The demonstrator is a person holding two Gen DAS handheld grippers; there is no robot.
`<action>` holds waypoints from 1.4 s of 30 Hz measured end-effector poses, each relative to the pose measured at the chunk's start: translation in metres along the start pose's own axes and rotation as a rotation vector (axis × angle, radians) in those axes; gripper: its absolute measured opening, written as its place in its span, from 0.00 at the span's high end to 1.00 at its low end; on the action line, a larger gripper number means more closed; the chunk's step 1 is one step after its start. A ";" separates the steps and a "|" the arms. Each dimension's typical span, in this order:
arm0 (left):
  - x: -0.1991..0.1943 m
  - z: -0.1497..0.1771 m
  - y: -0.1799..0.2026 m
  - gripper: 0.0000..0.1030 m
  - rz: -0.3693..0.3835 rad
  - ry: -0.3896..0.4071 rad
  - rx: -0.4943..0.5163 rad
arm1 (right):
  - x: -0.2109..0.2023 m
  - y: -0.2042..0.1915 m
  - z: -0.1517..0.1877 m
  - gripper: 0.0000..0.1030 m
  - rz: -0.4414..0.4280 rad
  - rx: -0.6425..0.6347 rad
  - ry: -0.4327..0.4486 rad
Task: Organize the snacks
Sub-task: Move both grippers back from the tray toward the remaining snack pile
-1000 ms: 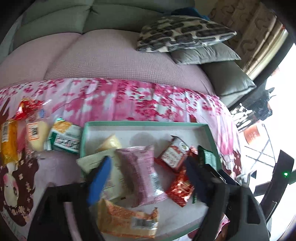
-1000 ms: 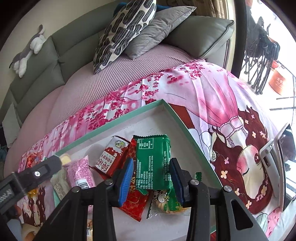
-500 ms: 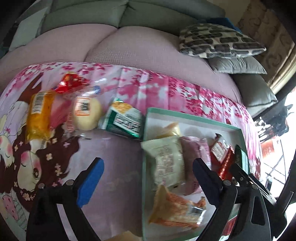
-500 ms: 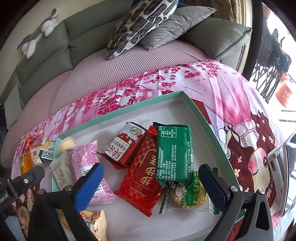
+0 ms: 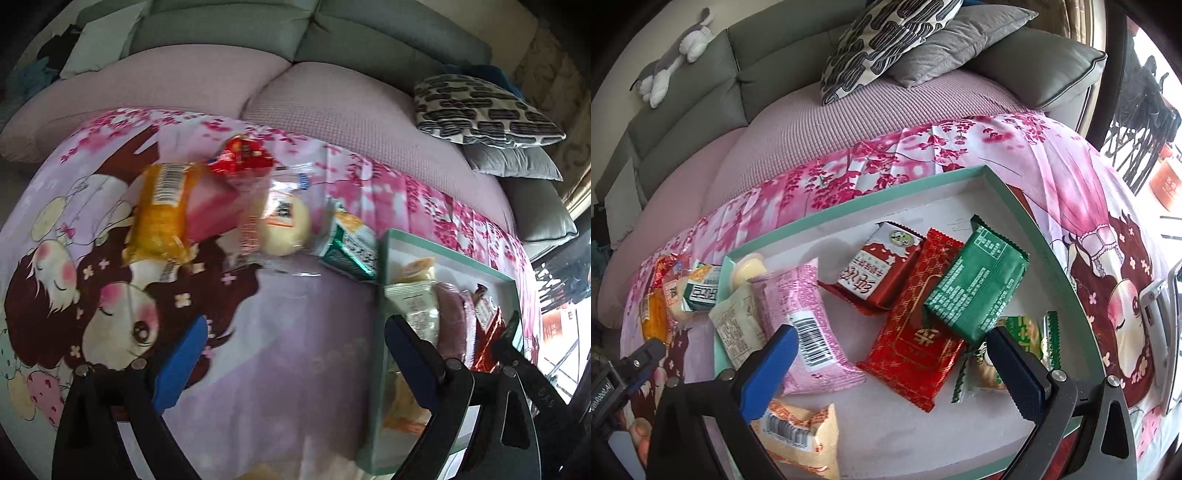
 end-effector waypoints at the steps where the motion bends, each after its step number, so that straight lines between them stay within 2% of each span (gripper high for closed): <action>1: 0.001 0.001 -0.005 0.06 -0.001 -0.002 -0.012 | -0.002 -0.004 0.000 0.00 -0.012 -0.004 0.006; 5: 0.003 -0.003 -0.021 0.06 -0.031 0.008 -0.049 | -0.007 -0.019 0.001 0.00 -0.038 -0.034 0.020; 11: -0.001 -0.011 -0.041 0.06 -0.117 0.038 -0.041 | -0.011 -0.051 0.008 0.00 -0.060 -0.100 0.022; 14: -0.001 -0.014 -0.050 0.06 -0.134 0.044 -0.042 | -0.013 -0.066 0.014 0.00 -0.067 -0.136 0.025; 20: -0.011 -0.024 -0.068 0.06 -0.162 0.112 -0.055 | -0.016 -0.091 0.024 0.00 -0.088 -0.193 0.033; 26: -0.013 -0.034 -0.088 0.06 -0.171 0.113 -0.072 | -0.013 -0.119 0.032 0.00 -0.103 -0.262 0.032; 30: -0.013 -0.041 -0.104 0.06 -0.153 0.093 -0.114 | -0.010 -0.137 0.035 0.01 -0.142 -0.280 0.011; 35: -0.003 -0.050 -0.124 0.06 -0.113 0.009 -0.175 | -0.006 -0.161 0.035 0.05 -0.174 -0.305 -0.005; 39: 0.006 -0.058 -0.133 0.06 -0.135 -0.007 -0.160 | -0.005 -0.188 0.028 0.12 -0.219 -0.334 0.002; 42: 0.014 -0.065 -0.135 0.06 -0.101 -0.019 -0.173 | 0.001 -0.211 0.019 0.21 -0.262 -0.366 -0.002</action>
Point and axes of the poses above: each gripper's, at about its wrist camera, not at the fingertips, and x roughly the way its jaws point, y to its right, z to its underside, the point moved 6 cm from there along x, roughly the way its jaws point, and after that the axes turned 1 degree about -z, right-handed, at the moved point
